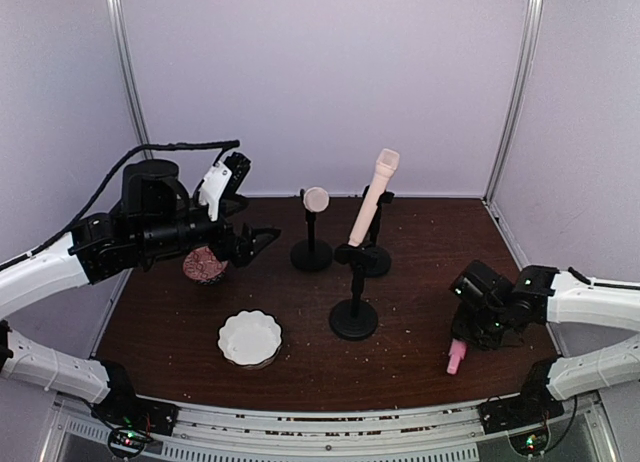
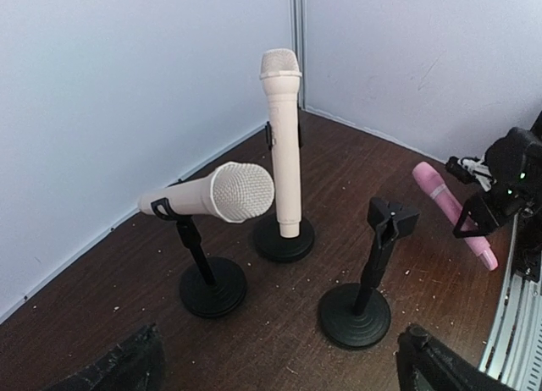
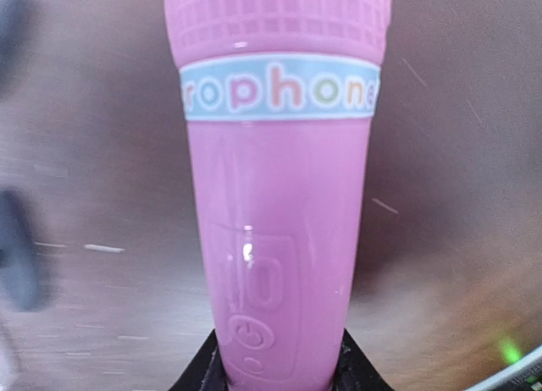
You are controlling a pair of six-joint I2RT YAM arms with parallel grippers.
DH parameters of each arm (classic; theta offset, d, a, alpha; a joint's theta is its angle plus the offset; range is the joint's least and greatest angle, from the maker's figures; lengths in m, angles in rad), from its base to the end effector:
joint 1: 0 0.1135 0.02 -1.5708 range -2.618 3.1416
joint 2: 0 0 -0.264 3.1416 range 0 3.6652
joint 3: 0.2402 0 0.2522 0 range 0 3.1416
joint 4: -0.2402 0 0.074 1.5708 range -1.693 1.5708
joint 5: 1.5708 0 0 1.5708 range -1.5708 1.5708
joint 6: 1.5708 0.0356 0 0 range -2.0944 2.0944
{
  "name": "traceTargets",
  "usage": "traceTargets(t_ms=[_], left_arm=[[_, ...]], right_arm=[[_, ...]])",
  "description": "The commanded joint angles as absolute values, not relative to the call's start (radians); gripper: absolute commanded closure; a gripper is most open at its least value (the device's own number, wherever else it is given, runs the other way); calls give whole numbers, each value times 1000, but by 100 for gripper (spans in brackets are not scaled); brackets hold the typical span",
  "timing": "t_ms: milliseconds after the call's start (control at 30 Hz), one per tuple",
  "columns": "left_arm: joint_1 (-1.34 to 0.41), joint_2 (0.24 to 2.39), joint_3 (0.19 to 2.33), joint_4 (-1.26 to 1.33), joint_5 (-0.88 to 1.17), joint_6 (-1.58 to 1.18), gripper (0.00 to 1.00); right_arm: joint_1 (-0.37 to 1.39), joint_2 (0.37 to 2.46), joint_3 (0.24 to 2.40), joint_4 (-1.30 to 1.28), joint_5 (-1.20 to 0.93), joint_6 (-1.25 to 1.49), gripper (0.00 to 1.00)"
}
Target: Attach the microphones to the stand
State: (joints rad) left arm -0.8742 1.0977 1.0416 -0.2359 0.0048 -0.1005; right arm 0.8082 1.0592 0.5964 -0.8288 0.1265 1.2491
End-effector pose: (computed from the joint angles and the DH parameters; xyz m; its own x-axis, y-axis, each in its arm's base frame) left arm 0.1619 -0.1939 0.3631 -0.2610 0.1557 -0.9527 0.7476 0.6570 -0.0975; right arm 0.1185 0.1175 0.1829 -0.8676 0.4542 -0.2022 0.4108 0.8840 0.2231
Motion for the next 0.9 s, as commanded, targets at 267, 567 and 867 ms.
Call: traceTargets(t_ms=[267, 567, 867], left_arm=[[-823, 1142, 1062, -166, 133, -130, 5], [-805, 1177, 1027, 125, 551, -367, 16], [-964, 1258, 1143, 117, 338, -340, 16]], right_arm=[[1035, 1019, 866, -512, 457, 791, 92], [1133, 968, 811, -76, 323, 495, 94], [1204, 1029, 895, -30, 339, 406, 93]])
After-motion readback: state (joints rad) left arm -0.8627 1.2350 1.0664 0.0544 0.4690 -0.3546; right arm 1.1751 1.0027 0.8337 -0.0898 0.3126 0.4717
